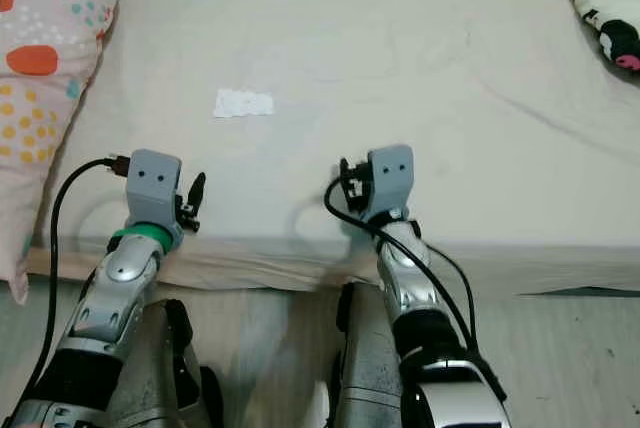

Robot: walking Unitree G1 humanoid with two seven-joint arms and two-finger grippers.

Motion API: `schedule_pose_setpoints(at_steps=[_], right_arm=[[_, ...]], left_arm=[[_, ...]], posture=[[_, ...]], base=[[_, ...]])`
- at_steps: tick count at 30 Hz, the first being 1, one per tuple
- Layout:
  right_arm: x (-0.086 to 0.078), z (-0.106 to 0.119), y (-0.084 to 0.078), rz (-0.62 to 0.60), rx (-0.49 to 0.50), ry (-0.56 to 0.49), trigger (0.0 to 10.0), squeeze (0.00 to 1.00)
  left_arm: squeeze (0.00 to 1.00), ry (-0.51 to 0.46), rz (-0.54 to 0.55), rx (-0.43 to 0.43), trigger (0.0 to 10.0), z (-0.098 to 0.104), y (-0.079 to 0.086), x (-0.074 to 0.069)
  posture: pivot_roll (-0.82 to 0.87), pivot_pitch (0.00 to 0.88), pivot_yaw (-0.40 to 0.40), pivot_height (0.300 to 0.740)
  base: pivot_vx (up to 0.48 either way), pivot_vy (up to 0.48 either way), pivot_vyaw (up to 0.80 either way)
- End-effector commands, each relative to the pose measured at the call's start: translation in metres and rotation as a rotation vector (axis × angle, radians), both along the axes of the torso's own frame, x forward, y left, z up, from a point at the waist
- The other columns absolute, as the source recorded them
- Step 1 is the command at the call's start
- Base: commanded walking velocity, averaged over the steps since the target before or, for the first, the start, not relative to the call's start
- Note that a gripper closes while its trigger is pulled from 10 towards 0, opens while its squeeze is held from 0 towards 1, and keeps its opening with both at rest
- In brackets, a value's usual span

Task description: Clean up the room

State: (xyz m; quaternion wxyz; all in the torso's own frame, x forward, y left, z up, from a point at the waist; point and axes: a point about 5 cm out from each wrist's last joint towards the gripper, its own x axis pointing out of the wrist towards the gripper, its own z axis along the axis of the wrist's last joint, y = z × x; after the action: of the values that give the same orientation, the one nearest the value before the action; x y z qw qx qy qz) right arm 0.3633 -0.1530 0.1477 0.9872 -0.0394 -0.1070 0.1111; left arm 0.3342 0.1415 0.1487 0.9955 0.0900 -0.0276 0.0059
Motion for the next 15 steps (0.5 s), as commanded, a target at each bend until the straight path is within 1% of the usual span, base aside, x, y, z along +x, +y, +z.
schedule_pose_setpoints(at_steps=[1,6,7,8,9,11,12,15], right_arm=[[0.0,-0.006,0.002,0.022,-0.012,0.022,10.0,0.0],[0.004,-0.002,0.003,0.036,-0.019,0.027,10.0,0.0],[0.008,-0.001,0.002,0.03,-0.016,0.045,10.0,0.0],[0.008,-0.001,0.002,0.03,-0.016,0.045,10.0,0.0],[0.01,-0.001,0.001,0.027,-0.019,0.053,10.0,0.0],[0.014,0.003,0.001,0.022,-0.018,0.057,10.0,0.0],[0.015,0.006,0.002,0.023,-0.015,0.05,10.0,0.0],[0.016,0.008,0.002,0.024,-0.013,0.043,10.0,0.0]], left_arm=[[0.0,0.017,0.039,-0.001,10.0,-0.006,0.005,-0.003],[0.0,0.005,0.073,0.011,10.0,-0.003,0.01,-0.004],[0.0,-0.005,0.09,0.018,10.0,0.0,0.016,-0.01],[0.0,-0.005,0.09,0.018,10.0,0.0,0.016,-0.01],[0.0,-0.01,0.072,0.028,10.0,0.0,0.017,-0.014],[0.0,-0.046,-0.008,0.1,10.0,0.004,0.013,-0.024],[0.0,-0.046,-0.036,0.111,10.0,0.003,0.01,-0.026],[0.0,-0.045,-0.049,0.113,10.0,0.003,0.009,-0.028]], posture=[[0.05,0.246,0.015,0.516],[0.06,0.256,0.008,0.516],[0.09,0.279,-0.005,0.516],[0.09,0.279,-0.005,0.516],[0.1,0.289,-0.009,0.516],[0.11,0.296,-0.013,0.516],[0.12,0.302,-0.01,0.516],[0.12,0.303,-0.01,0.516]], base=[[0.0,0.0,0.0],[0.0,0.0,0.0],[0.0,0.0,0.0],[0.0,0.0,0.0],[0.0,0.0,0.0],[0.0,0.0,0.0],[0.0,0.0,0.0],[0.0,0.0,0.0]])
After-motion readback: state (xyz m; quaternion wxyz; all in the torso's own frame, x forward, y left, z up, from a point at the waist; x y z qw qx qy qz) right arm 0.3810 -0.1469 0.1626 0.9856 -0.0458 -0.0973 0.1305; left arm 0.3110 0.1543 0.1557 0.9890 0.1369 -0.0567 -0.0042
